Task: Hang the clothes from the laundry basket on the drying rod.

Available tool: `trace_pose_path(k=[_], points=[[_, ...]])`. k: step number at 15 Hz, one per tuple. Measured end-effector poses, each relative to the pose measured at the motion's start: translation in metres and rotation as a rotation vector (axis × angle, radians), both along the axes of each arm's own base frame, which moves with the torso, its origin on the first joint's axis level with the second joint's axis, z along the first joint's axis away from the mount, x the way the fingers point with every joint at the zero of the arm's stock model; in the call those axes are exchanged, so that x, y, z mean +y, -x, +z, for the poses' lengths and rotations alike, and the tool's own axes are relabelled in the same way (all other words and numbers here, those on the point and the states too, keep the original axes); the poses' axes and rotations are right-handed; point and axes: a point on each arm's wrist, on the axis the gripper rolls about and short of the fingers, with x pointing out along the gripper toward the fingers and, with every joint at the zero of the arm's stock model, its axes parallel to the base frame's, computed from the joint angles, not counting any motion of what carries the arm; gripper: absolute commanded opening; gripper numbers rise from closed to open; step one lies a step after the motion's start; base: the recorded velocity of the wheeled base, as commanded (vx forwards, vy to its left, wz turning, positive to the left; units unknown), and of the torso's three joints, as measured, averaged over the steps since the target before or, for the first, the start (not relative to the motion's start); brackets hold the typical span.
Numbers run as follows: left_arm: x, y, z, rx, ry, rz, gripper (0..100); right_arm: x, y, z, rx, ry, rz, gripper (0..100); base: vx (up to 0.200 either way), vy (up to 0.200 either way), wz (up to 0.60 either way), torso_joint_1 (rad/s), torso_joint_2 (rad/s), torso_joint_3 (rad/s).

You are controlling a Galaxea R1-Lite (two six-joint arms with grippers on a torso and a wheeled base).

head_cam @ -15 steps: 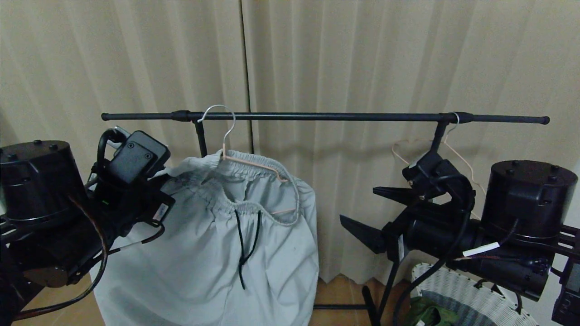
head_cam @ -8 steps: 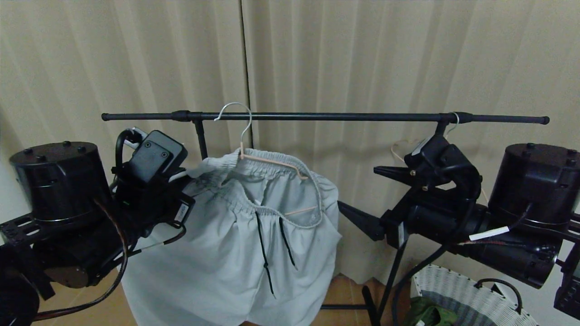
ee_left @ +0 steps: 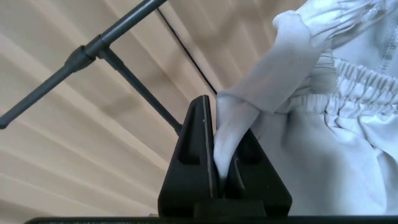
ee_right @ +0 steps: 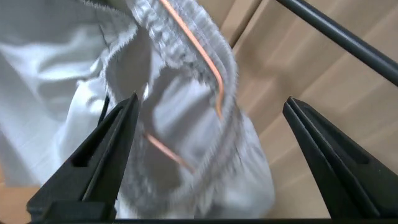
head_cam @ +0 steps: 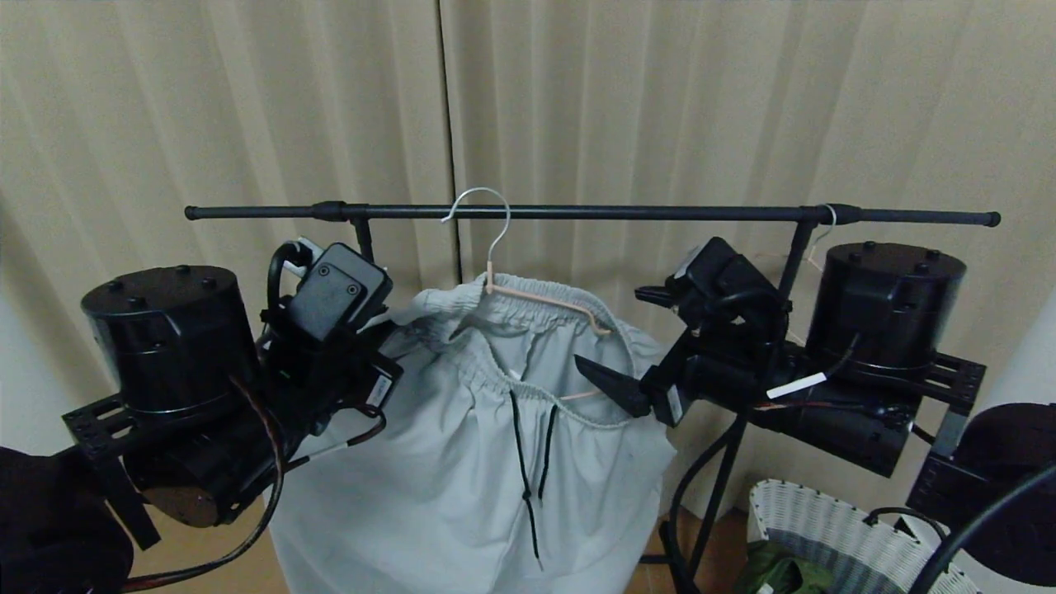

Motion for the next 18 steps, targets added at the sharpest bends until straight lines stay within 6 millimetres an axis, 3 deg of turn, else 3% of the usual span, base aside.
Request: trace_pose_path(k=[5,10,11,18], points=[[-0.005,0.004,-0.008,0.014,-0.010,-0.030,0,0.021,-0.022,-0.006,-0.031,0.038,0.017,100,0.000,0.000,0.00,0.000,0.00,0.000],[-0.007,0.011,-0.007,0.011,-0.014,-0.055,0,0.024,-0.029,-0.013,-0.016,0.049,0.013,100,0.000,0.000,0.00,0.000,0.00,0.000],[-0.007,0.012,-0.007,0.010,-0.014,-0.057,0,0.024,-0.030,-0.014,-0.014,0.050,0.013,0,0.000,0.000,0.00,0.000,0.00,0.000],[-0.008,0.026,0.000,-0.013,0.000,-0.092,0,0.024,-0.030,-0.016,-0.011,0.052,0.013,0,0.000,0.000,0.00,0.000,0.00,0.000]])
